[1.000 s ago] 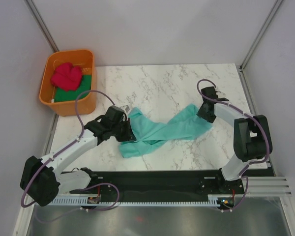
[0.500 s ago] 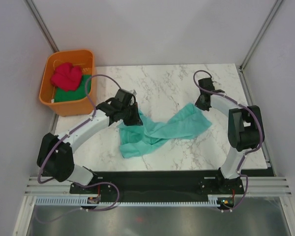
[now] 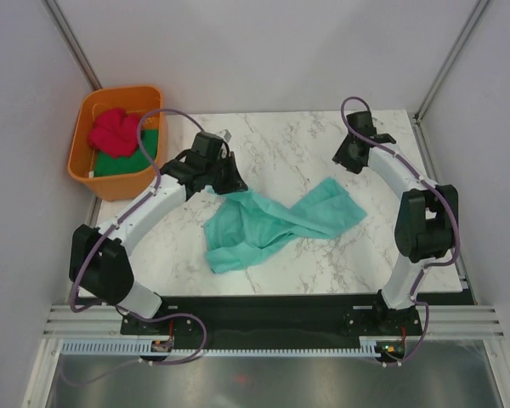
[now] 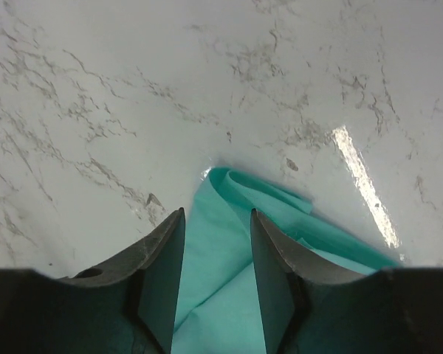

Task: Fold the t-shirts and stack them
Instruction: Flatten the tshirt out

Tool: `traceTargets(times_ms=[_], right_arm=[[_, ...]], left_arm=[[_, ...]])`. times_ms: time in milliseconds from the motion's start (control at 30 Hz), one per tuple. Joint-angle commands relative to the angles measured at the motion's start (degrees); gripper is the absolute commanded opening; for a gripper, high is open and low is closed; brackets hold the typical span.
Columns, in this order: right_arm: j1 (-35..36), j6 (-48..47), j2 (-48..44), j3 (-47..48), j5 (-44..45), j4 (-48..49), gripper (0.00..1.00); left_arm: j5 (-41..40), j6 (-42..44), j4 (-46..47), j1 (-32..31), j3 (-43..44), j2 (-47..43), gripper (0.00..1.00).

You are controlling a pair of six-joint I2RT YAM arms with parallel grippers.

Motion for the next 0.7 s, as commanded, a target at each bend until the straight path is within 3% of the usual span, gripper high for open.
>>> traceTargets(times_ms=[0,200,467,533,567,600,667], right_arm=[[0.1,1.69,0.94,-1.62,-3.24,-4.33,0.49],[0.63,2.22,1.03,-8.56,-2.89,-3.02,0.5],[1.25,2.75,3.05,-12.44,0.97,-1.43,0.47],[1.24,2.75,3.49,-12.96,0.8,-0.65,0.38],[1.24,2.75,3.32,-13.14,0.97,0.4,0.16],[1.24,2.66,2.97,-12.88,1.5,0.59,0.04],[1.16,1.78,3.14,-9.82,4.03,0.42,0.0]], left_arm=[[1.21,1.51,-0.89,-1.03,-3.59,-4.81,0.02],[0.86,1.34,-0.89,-1.83,-10.44,-9.74,0.02],[0.6,1.16,-0.81,-2.36,-12.47,-9.66,0.02],[0.24,1.16,-0.81,-2.44,-12.3,-9.39,0.02],[-0.02,1.16,-0.81,-2.44,-12.21,-9.22,0.02],[-0.89,1.16,-0.72,-2.44,-11.86,-8.96,0.02],[-4.82,1.95,-0.72,-2.18,-8.8,-7.2,0.02]])
